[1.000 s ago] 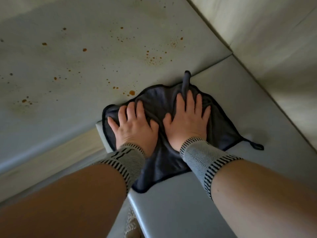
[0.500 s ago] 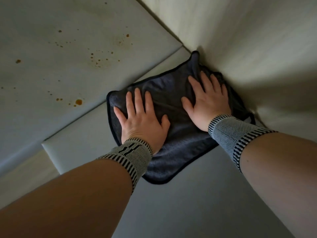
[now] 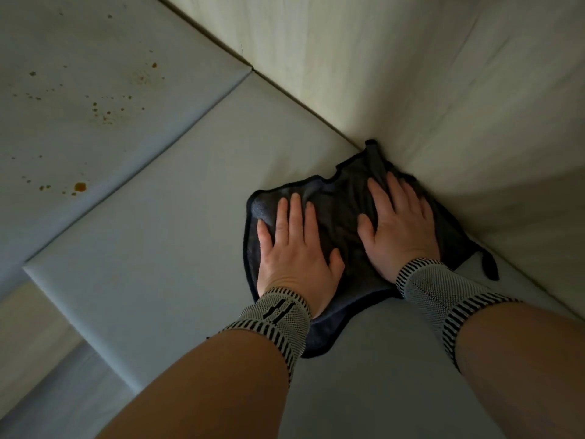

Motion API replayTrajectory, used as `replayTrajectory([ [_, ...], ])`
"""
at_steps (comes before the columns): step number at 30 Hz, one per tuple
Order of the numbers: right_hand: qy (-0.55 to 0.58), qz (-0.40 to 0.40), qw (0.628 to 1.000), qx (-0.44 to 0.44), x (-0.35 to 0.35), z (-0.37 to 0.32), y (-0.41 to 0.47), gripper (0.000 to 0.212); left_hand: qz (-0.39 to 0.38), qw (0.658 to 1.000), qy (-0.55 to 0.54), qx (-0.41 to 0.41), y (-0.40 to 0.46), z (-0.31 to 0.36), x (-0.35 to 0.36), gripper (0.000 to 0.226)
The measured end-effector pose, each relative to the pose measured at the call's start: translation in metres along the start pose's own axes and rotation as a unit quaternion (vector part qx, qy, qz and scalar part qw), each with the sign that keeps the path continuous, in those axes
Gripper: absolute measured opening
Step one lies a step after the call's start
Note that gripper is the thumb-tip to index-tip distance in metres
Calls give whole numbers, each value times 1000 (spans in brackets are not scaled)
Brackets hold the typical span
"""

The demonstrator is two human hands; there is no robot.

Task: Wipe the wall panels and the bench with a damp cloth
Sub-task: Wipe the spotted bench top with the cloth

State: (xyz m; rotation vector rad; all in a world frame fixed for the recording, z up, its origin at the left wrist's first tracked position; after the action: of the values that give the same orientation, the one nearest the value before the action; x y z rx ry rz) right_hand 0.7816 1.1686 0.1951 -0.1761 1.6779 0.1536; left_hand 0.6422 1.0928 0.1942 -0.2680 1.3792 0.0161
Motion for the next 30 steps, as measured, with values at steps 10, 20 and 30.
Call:
replayTrajectory([
  [10, -35, -36, 994, 102, 4, -17, -83, 77, -23, 999, 7, 27, -81, -13, 12, 75],
  [20, -38, -48, 995, 81, 10, -73, -168, 80, -22, 992, -10, -123, -168, -78, 21, 74],
  [30, 25, -22, 998, -49, 15, -111, -233, 53, -24, 981, -52, -187, -222, -76, 37, 71],
])
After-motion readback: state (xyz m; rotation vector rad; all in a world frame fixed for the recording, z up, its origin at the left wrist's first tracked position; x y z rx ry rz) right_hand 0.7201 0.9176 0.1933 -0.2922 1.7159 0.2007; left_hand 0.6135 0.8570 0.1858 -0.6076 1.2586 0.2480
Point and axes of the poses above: each hand's wrist, its own y-axis towards the middle knuckle, its own x-axis out of the palm, z = x × y, the point moved 6 cm from there along y, towards the middle knuckle, and after that the axes turned 11 degrees about z, right-handed, at the moved point
